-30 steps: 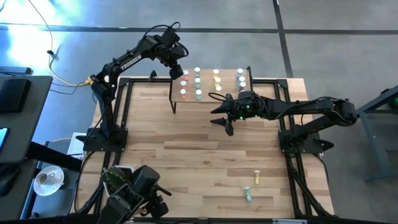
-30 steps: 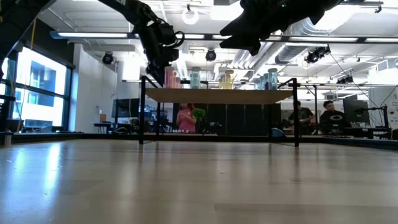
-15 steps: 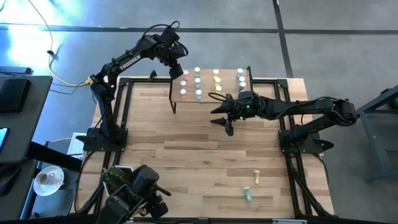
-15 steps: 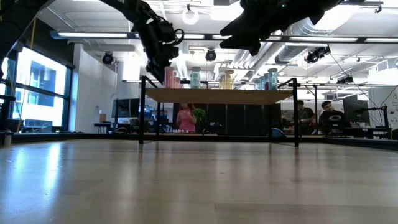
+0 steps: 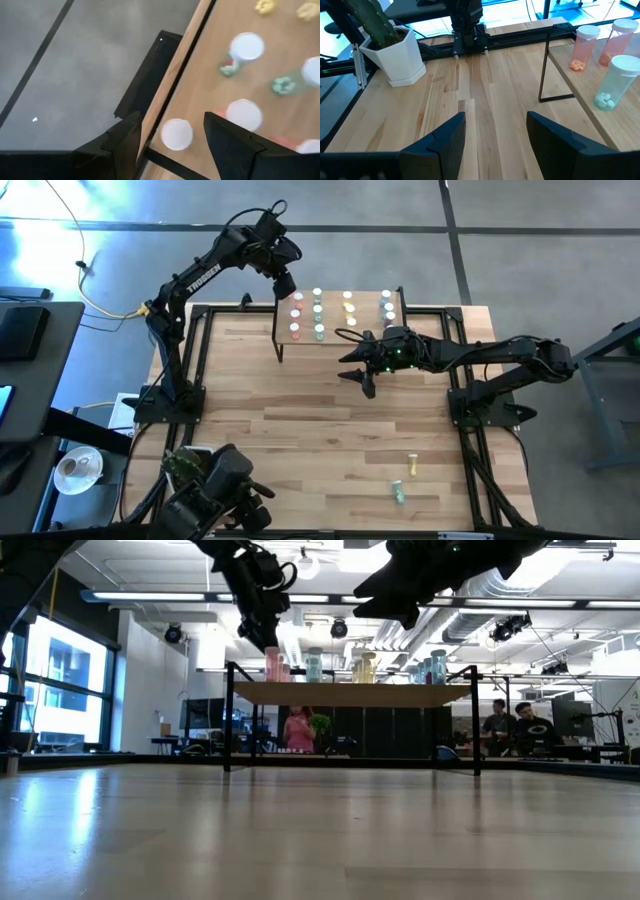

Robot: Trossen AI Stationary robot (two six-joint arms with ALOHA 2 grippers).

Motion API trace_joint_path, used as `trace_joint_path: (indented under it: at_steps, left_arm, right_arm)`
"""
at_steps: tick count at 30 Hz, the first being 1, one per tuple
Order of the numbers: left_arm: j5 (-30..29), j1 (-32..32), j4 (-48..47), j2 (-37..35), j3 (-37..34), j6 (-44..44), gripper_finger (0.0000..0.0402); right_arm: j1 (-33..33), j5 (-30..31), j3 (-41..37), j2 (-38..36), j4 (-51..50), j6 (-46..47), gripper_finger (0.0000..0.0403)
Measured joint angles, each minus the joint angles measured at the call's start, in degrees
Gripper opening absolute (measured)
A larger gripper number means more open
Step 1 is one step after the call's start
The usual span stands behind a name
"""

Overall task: Pick and place medicine bottles onto shelf by color
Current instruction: Put the red medicine bottle on the shelf

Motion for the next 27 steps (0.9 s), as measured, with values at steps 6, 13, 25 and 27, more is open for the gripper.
trace_joint_path:
  at_steps: [6, 13, 25, 27]
  left_arm:
    - [-4.8, -0.3, -4.7, -0.7, 1.6, -0.1, 0.0203]
    - [-15.9, 0.1, -6.7, -1.4, 1.6, -6.9, 0.0203]
    - [-15.6, -0.6, -6.0, 0.1, 1.6, -9.4, 0.0203]
    - [-15.7, -0.6, -6.0, 0.1, 1.6, -11.0, 0.0203]
  right_arm:
    - [0.0, 0.0, 0.0, 0.0, 0.0, 0.0, 0.0201]
    - [0.0, 0.0, 0.0, 0.0, 0.0, 0.0, 0.0201]
    - [0.0, 0.0, 0.0, 0.0, 0.0, 0.0, 0.0201]
    - [0.0, 0.0, 0.0, 0.0, 0.0, 0.0, 0.0201]
